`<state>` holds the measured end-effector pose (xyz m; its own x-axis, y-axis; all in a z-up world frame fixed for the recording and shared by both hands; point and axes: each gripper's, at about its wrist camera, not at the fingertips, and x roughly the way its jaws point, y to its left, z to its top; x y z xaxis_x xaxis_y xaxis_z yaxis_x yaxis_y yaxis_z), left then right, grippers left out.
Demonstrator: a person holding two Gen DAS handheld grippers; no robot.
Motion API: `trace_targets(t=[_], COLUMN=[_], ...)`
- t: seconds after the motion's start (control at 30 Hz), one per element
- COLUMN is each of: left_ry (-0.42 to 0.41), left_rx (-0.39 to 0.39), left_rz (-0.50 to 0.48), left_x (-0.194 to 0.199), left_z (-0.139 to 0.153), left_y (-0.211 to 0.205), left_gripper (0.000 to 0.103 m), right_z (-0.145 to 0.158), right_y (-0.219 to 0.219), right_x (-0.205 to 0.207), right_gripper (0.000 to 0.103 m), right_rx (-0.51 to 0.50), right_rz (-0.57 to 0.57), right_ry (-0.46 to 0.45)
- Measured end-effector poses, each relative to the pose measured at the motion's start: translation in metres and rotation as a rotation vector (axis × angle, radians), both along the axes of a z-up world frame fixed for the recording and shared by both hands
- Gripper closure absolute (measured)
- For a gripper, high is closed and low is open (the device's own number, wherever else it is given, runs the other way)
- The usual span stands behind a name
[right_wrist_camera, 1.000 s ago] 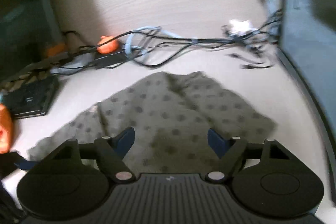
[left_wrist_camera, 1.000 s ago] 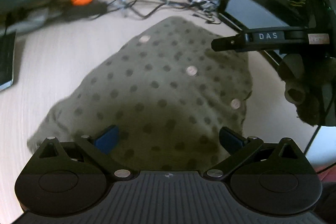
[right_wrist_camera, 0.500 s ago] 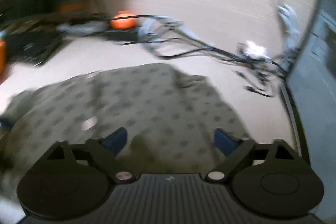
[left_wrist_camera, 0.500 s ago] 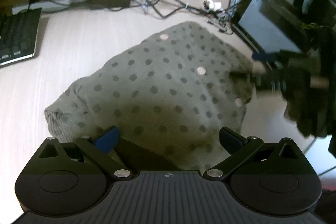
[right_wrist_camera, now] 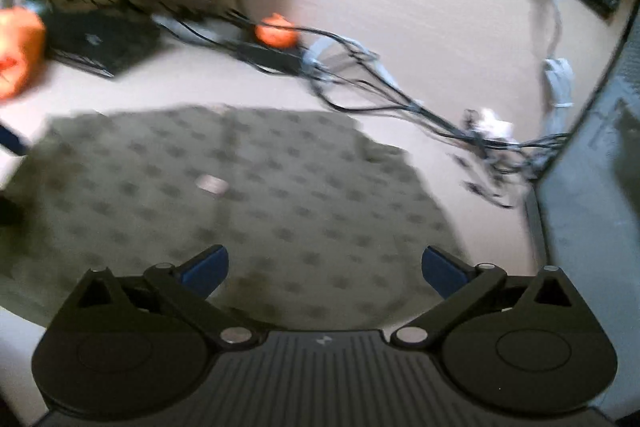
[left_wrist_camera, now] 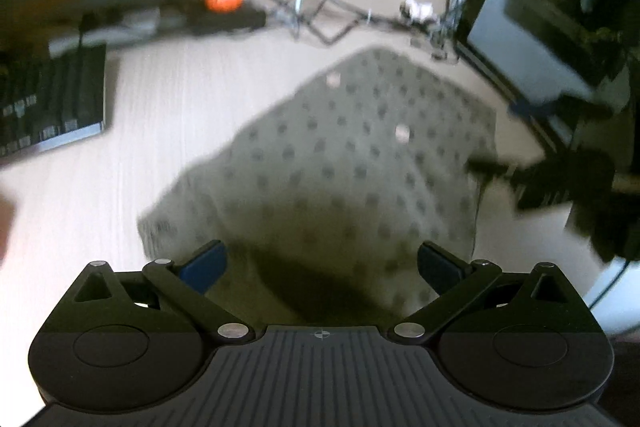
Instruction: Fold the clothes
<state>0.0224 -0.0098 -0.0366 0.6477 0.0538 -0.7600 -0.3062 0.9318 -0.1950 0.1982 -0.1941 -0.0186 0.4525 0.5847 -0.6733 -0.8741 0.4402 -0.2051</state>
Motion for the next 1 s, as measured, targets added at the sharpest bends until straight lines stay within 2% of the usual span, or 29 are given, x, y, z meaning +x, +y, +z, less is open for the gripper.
trace_targets(t=[0.07,0.13,0.3,0.37,0.43,0.53,0.57,0.63,0.67,0.73,0.83,0.87,0.93,1.0], left_ry=[-0.036,-0.049,-0.052,-0.048,-0.038,0.045,0.065,0.051,0.045,0.018,0.028,0.038,0.063,0.060], left_rx=[0.008,-0.008,-0.033,-0.054,-0.082,-0.160,-0.154,-0.149,-0.147,-0.125,-0.072,-0.069,-0.075,-0.077], left_rz=[0.000,-0.013,-0.049,-0.062,-0.069,-0.054,-0.046,-0.046,-0.045,0.007,0.167,0.232,0.363,0.431], left_x=[0.003,0.017,0.026,0.025,0.026,0.031,0.029,0.016,0.009,-0.015,-0.054,-0.065,-0.083,-0.091], left_z=[0.010,0.011,0.005,0.001,-0.006,-0.034,-0.038,-0.029,-0.025,-0.014,-0.010,-0.011,-0.015,-0.018], left_y=[0.001,0.000,-0.007,-0.008,-0.009,-0.005,-0.005,-0.002,-0.001,0.014,0.045,0.056,0.077,0.088], left_gripper=[0.000,0.000,0.000,0.000,0.000,0.000,0.000,0.000,0.000,0.000,0.000,0.000,0.000,0.000], right_z=[-0.013,-0.031,-0.029,-0.019,-0.005,-0.003,-0.007,-0.024,-0.033,-0.046,-0.028,-0.018,-0.002,0.000], right_y=[0.013,0.021,-0.015,-0.027,-0.032,-0.020,-0.014,0.002,0.010,0.021,0.026,0.026,0.028,0.034], right_x=[-0.006,-0.009,-0.008,0.000,0.016,0.042,0.050,0.060,0.062,0.052,0.022,0.007,-0.025,-0.059], right_gripper=[0.000,0.000,0.000,0.000,0.000,0.000,0.000,0.000,0.000,0.000,0.000,0.000,0.000,0.000], right_rx=[-0.027,-0.095,-0.115,-0.066,0.054,0.232,0.262,0.242,0.194,0.087,0.057,0.068,0.073,0.032], right_rz=[-0.011,-0.038,-0.048,-0.066,-0.105,-0.167,-0.185,-0.208,-0.209,-0.167,-0.118,-0.058,0.084,0.225], right_ry=[0.000,-0.015,0.062,0.116,0.193,0.329,0.377,0.436,0.427,0.312,0.162,0.137,0.115,0.175])
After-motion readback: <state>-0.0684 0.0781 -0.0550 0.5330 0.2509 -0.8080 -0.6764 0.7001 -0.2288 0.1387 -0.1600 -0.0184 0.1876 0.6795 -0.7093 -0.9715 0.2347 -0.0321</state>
